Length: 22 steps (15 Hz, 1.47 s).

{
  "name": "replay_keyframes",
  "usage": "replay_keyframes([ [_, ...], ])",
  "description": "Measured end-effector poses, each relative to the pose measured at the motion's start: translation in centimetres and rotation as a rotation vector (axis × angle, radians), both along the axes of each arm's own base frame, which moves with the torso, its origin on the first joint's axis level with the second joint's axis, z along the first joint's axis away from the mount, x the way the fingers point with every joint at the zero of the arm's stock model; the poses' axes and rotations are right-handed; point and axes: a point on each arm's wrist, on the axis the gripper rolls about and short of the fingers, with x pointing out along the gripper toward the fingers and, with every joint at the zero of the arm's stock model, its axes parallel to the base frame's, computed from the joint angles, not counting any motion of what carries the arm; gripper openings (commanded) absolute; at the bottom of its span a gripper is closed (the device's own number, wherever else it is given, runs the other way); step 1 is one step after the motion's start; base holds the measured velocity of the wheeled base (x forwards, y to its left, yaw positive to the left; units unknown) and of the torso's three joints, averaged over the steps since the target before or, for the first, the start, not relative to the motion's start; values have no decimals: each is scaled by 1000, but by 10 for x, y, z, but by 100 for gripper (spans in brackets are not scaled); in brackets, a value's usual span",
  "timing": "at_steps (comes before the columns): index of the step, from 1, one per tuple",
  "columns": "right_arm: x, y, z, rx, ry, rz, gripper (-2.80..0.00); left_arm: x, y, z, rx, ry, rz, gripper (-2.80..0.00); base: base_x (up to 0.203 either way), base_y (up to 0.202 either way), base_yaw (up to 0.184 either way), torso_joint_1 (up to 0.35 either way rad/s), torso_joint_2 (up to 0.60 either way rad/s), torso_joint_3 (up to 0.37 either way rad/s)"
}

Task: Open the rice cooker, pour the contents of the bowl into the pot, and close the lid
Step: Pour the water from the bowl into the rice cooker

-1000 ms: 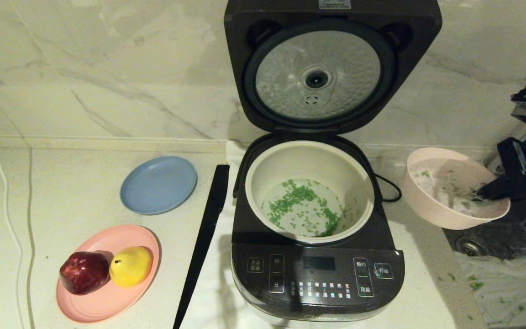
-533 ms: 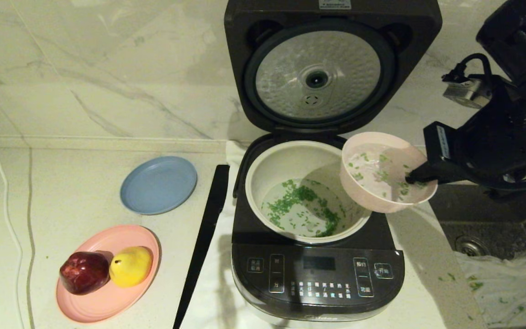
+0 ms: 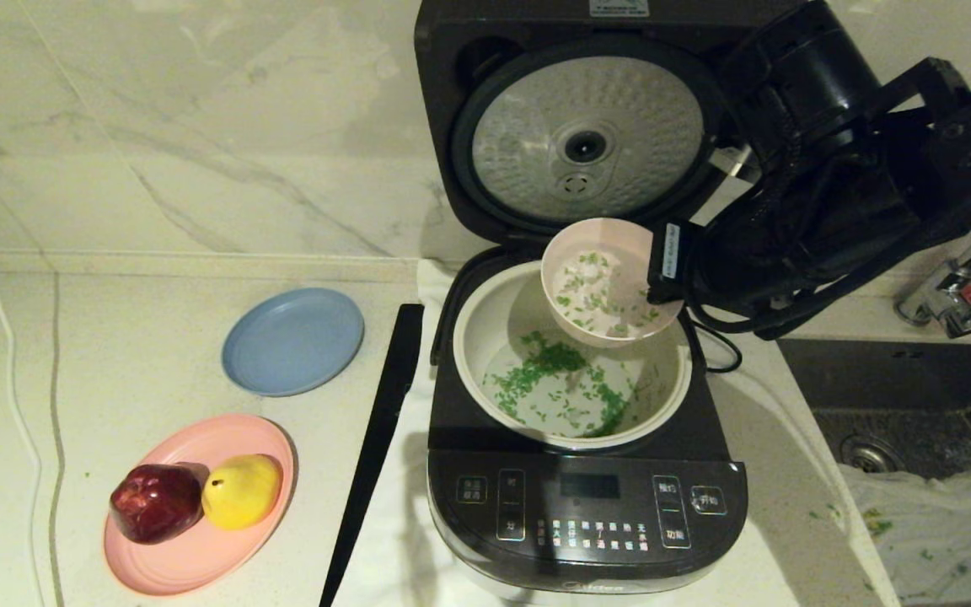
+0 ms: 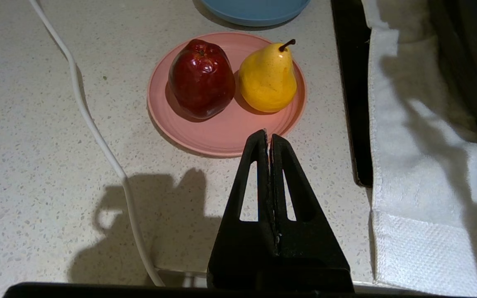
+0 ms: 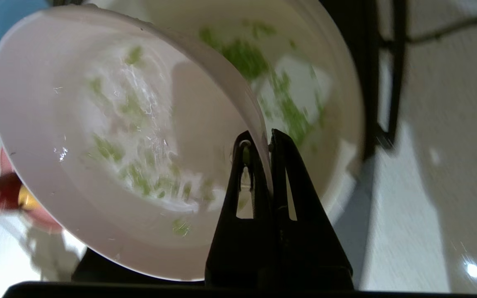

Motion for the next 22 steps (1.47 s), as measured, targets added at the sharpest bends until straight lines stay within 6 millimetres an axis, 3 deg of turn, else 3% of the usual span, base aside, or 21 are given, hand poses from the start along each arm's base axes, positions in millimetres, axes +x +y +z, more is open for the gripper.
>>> replay_keyframes([
  [9,32,28,-21,-68,-152,-163,-280,0,0,0,0,0,0,-280,0,0,0,0,0,0],
  [15,31,49,-35,-170,-239,-242,-280,0,0,0,0,0,0,-280,0,0,0,0,0,0],
  [22,27,63,-58,-349,-475,-239,-280,0,0,0,0,0,0,-280,0,0,0,0,0,0],
])
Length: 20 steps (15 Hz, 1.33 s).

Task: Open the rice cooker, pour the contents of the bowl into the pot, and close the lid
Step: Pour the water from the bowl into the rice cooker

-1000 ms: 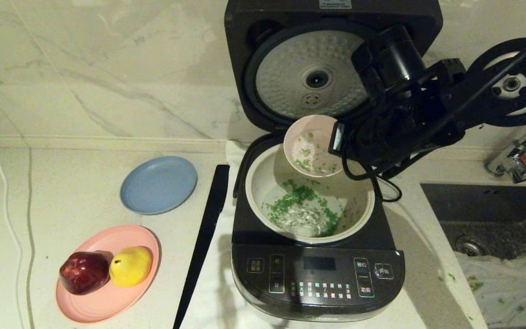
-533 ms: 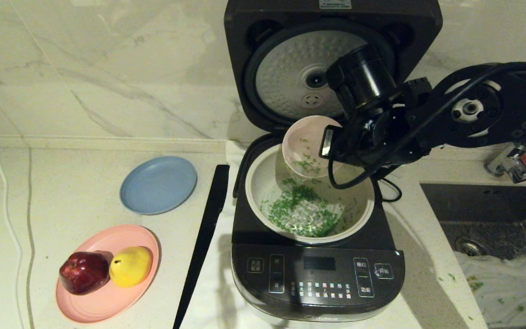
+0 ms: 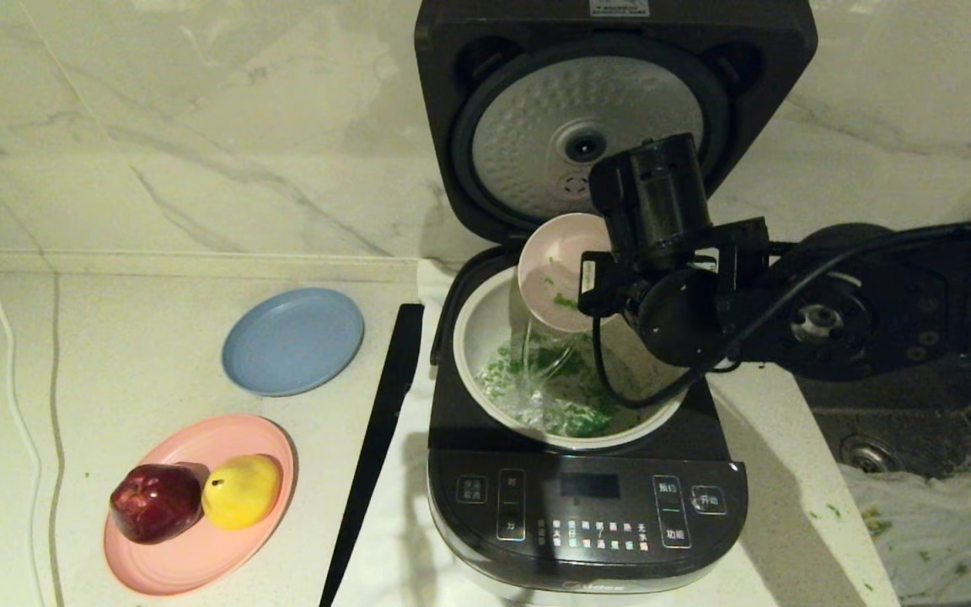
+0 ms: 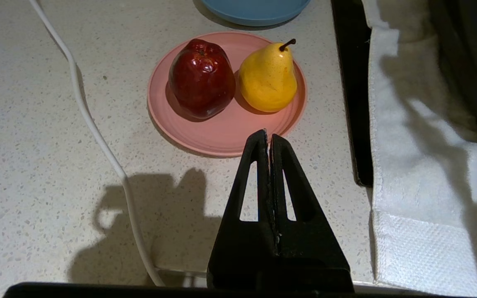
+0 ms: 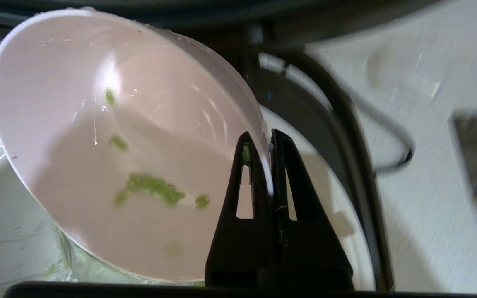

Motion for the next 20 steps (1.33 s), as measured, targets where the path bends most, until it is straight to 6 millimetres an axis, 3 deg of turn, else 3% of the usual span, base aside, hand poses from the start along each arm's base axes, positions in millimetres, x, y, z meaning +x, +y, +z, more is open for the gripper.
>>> replay_keyframes([
  [11,-13,4,-19,-302,-587,-63,-280,0,0,0,0,0,0,-280,0,0,0,0,0,0],
  [15,-20,8,-23,-300,-586,-46,-280,0,0,0,0,0,0,-280,0,0,0,0,0,0],
  [20,-43,15,-32,-317,-552,13,-280,0,0,0,0,0,0,-280,0,0,0,0,0,0],
])
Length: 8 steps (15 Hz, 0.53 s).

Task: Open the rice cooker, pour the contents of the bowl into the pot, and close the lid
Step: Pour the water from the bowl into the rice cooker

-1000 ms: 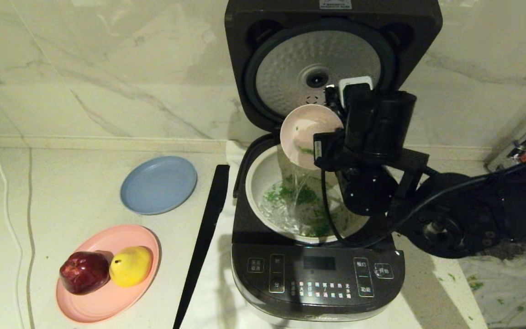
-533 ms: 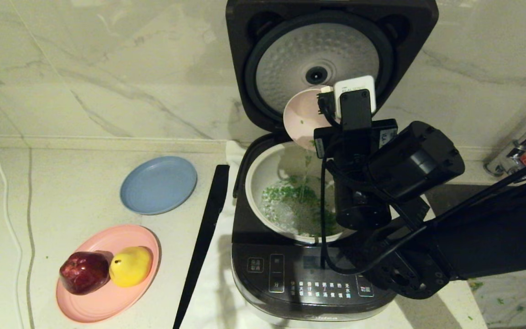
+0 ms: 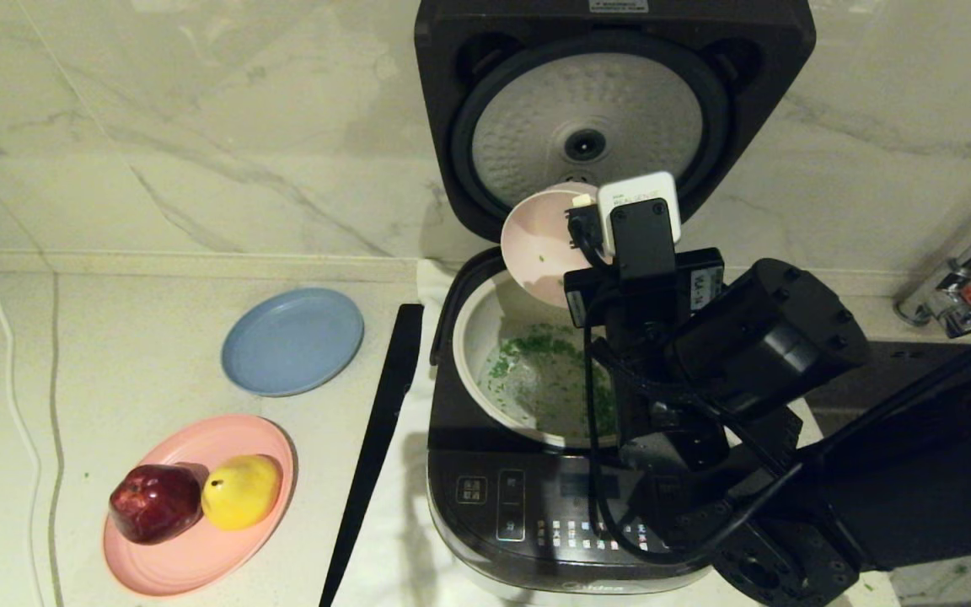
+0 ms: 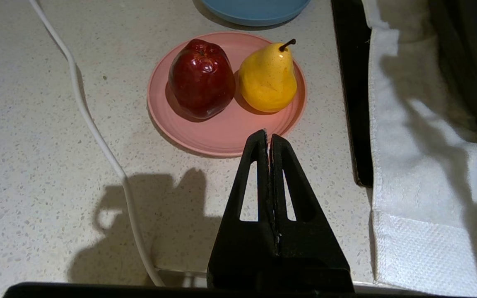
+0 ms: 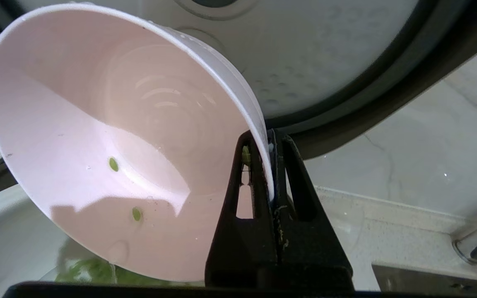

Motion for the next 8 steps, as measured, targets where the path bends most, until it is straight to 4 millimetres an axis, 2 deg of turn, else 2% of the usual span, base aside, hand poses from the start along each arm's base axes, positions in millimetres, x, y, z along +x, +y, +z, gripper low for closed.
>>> replay_keyframes([
  [5,-10,-2,-3,-11,24,0,-280,0,0,0,0,0,0,-280,0,0,0,0,0,0],
  [8,-15,-6,-12,-37,56,-9,-280,0,0,0,0,0,0,-280,0,0,0,0,0,0],
])
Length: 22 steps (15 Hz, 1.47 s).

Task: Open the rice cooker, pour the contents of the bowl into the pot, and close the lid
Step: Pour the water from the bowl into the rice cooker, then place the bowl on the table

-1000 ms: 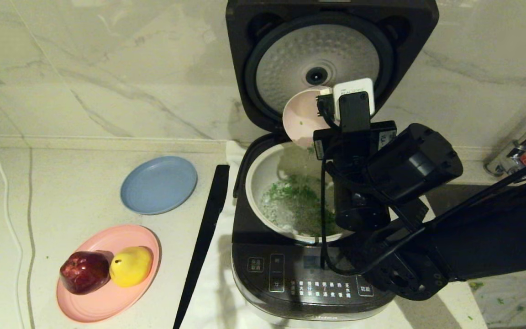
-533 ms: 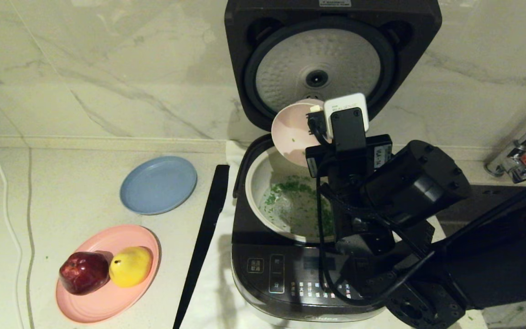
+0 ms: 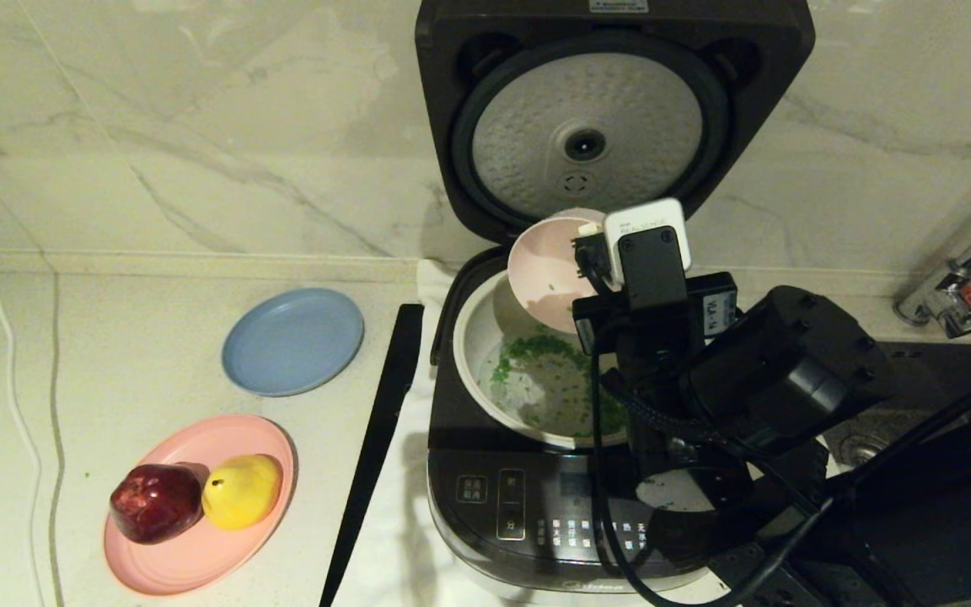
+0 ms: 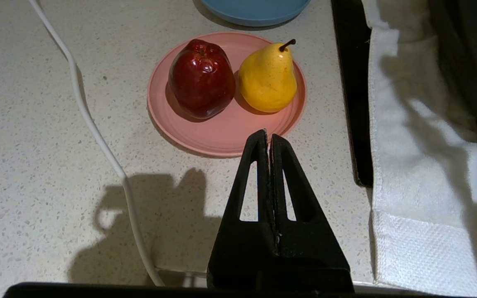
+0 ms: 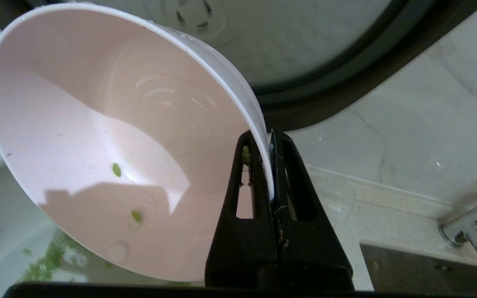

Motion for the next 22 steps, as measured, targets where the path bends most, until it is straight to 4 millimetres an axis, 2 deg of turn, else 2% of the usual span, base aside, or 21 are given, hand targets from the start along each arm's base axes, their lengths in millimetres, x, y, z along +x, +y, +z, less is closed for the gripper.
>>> replay_keyframes([
  [3,-2,-2,12,37,-16,-17,-280,0,0,0,0,0,0,-280,0,0,0,0,0,0],
  [7,-6,-4,47,81,6,-40,-280,0,0,0,0,0,0,-280,0,0,0,0,0,0],
  [11,-19,-18,80,72,97,-9,-280,0,0,0,0,0,0,-280,0,0,0,0,0,0],
  [14,-31,-36,102,132,187,42,-280,0,0,0,0,0,0,-280,0,0,0,0,0,0],
  [17,-48,-61,116,205,315,110,-280,0,0,0,0,0,0,-280,0,0,0,0,0,0],
  [22,-80,-111,116,266,524,172,-280,0,0,0,0,0,0,-280,0,0,0,0,0,0],
])
